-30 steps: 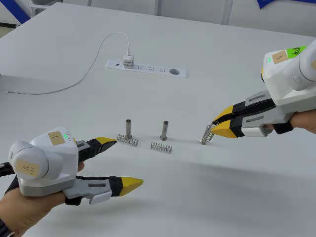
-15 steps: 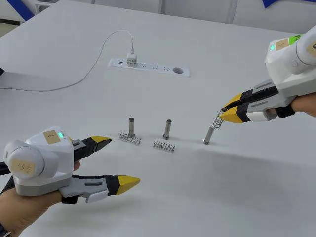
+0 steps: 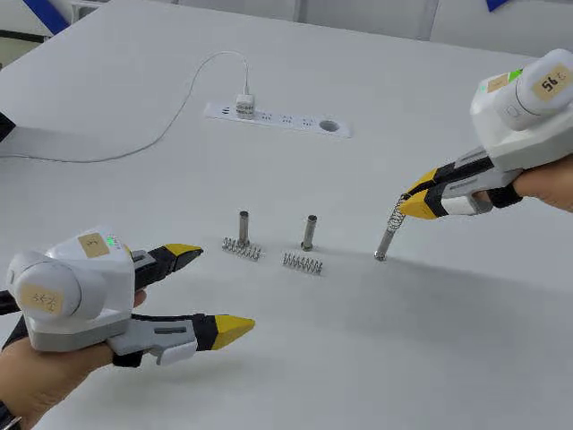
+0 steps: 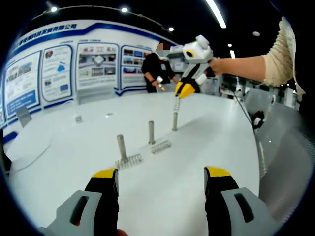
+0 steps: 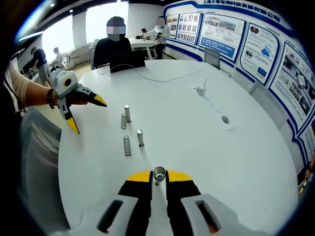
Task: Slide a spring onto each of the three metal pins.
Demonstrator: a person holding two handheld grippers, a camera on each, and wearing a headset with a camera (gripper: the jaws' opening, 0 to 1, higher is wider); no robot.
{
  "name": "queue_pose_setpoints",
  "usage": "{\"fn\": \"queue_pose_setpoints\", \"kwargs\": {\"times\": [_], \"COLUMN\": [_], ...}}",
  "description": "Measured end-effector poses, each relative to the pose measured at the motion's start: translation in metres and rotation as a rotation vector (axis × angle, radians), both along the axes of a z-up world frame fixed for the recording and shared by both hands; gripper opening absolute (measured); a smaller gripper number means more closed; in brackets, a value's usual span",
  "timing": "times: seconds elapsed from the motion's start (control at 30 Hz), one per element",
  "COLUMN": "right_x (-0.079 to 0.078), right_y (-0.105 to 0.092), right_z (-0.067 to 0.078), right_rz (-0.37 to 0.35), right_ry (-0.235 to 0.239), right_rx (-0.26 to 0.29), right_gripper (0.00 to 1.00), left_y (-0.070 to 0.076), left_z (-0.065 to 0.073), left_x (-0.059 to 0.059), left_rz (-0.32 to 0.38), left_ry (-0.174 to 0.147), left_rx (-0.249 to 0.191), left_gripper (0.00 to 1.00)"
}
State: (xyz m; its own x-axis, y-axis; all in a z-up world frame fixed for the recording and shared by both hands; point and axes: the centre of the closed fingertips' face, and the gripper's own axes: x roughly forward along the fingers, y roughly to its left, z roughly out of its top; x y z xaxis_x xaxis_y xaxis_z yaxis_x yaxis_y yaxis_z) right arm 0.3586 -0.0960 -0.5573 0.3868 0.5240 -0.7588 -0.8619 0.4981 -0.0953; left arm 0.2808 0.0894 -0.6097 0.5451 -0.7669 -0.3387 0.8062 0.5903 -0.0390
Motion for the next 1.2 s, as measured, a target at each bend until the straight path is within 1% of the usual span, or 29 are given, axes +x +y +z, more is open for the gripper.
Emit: {"fn": "queue_pose_setpoints", "kwargs": {"times": [0.1,0.2,0.27,0.37,0.67,0.97,1.03,1.2], "right_x": [0.003,0.004,0.004,0.005,0.004,0.004,0.005,0.004], "right_y": [-0.002,-0.003,-0.002,-0.001,-0.002,-0.003,-0.003,-0.003], "right_z": [-0.004,-0.006,-0.005,-0.006,-0.006,-0.01,-0.012,-0.02], "right_rz": [-0.005,-0.01,-0.014,-0.016,-0.01,-0.019,-0.022,-0.029], "right_ry": [0.004,0.011,0.015,0.018,0.021,0.029,0.027,0.04], "right_rx": [-0.009,-0.006,0.005,0.008,-0.009,-0.005,-0.003,-0.005], "right_gripper": [0.11,0.11,0.11,0.11,0.11,0.11,0.11,0.11], "left_y": [0.001,0.002,0.002,0.003,0.003,0.003,0.003,0.002], "left_z": [-0.001,-0.002,-0.002,-0.003,-0.003,-0.002,-0.002,-0.002], "left_x": [0.0,0.0,0.0,0.0,0.001,0.0,0.0,-0.001], "left_rz": [0.002,0.004,0.004,0.004,0.004,0.004,0.004,0.003], "left_ry": [0.0,0.002,0.002,0.003,0.001,0.002,0.002,0.003], "left_rx": [0.001,0.001,0.001,0.002,0.005,0.004,0.005,0.006], "left_gripper": [0.72,0.71,0.71,0.71,0.71,0.7,0.7,0.7]}}
